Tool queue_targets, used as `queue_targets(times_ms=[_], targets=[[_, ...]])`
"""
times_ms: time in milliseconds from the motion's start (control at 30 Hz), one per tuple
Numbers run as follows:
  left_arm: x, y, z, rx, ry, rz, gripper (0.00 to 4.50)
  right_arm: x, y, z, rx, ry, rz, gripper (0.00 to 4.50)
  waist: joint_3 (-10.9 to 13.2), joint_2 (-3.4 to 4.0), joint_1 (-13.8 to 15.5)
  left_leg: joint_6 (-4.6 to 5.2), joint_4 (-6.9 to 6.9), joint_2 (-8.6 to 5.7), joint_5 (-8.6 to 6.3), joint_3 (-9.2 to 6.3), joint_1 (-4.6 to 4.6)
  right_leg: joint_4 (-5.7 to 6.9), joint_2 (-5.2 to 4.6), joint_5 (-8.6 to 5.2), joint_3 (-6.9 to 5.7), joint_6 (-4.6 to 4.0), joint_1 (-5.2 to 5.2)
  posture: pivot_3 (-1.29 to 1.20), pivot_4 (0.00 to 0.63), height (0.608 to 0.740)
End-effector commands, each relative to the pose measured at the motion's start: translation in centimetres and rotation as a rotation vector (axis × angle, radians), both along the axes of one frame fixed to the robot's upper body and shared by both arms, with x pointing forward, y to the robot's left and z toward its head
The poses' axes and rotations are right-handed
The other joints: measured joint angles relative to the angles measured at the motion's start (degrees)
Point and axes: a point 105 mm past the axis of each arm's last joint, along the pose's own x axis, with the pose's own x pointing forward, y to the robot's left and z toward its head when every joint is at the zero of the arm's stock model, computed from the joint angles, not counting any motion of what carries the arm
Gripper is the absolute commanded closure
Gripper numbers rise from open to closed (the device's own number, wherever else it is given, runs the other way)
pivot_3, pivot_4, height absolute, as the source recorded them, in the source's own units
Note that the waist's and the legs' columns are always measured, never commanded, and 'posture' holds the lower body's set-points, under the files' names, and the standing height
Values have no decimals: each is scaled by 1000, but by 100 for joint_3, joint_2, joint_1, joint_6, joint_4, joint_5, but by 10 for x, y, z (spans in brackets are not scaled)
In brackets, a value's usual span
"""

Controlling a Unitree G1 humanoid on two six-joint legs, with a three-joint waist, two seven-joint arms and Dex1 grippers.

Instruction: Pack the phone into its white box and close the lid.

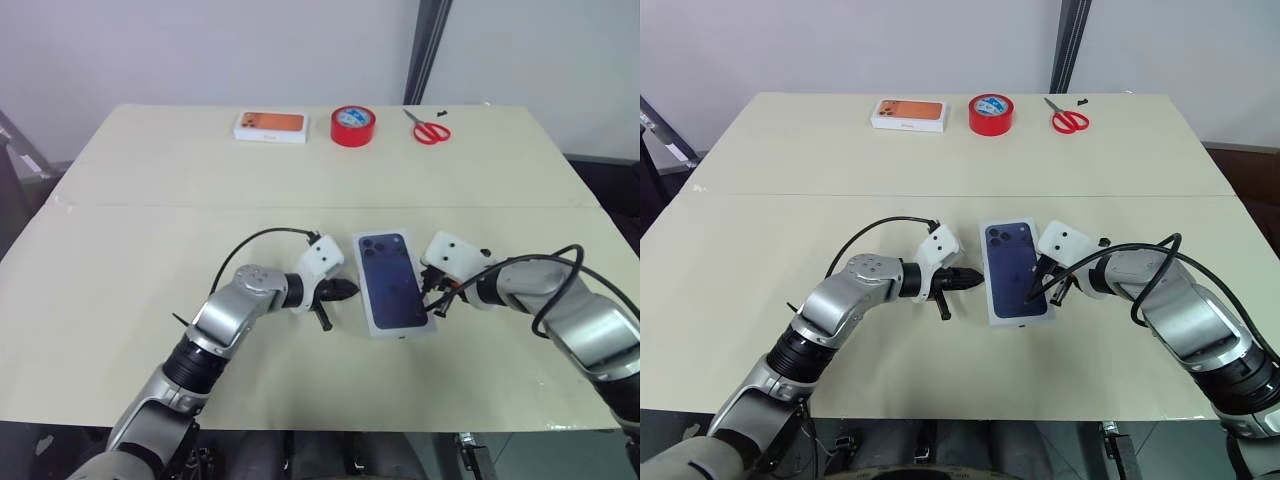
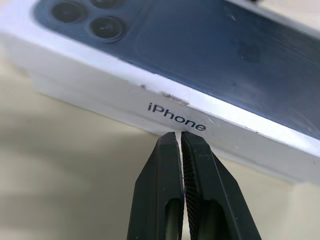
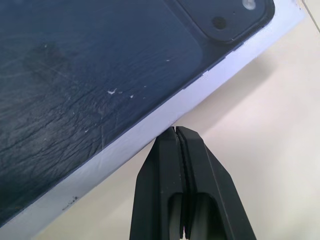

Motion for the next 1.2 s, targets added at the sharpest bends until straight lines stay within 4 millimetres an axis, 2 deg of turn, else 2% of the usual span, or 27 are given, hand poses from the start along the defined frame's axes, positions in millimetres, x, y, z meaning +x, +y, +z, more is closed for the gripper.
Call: queue_targets(times_ms=[33,333,667,1200], targets=[[0,-9,20,-62,-37,-26,4306,2,4,12,19,-39,17,4459,0,0,-1,0,1,0,0,0,0,1,0,0,0,0,0,0,150,733],[-3,-9,12,-31,-28,-41,4306,2,-2,8,9,-29,2,4459,0,0,-3,3,17,1,-2,0,-2,8,2,0,0,0,0,0,150,733],[-3,-6,12,-29,-28,-36,4306,2,3,9,7,-39,21,4459,0,0,-4,9,30,2,-6,-1,-5,14,2,0,1,0,1,0,150,733],[1,-5,11,-33,-28,-13,4306,9,0,8,0,-49,2,4459,0,0,-3,12,35,2,-8,-1,-5,17,2,0,1,0,1,0,150,733]])
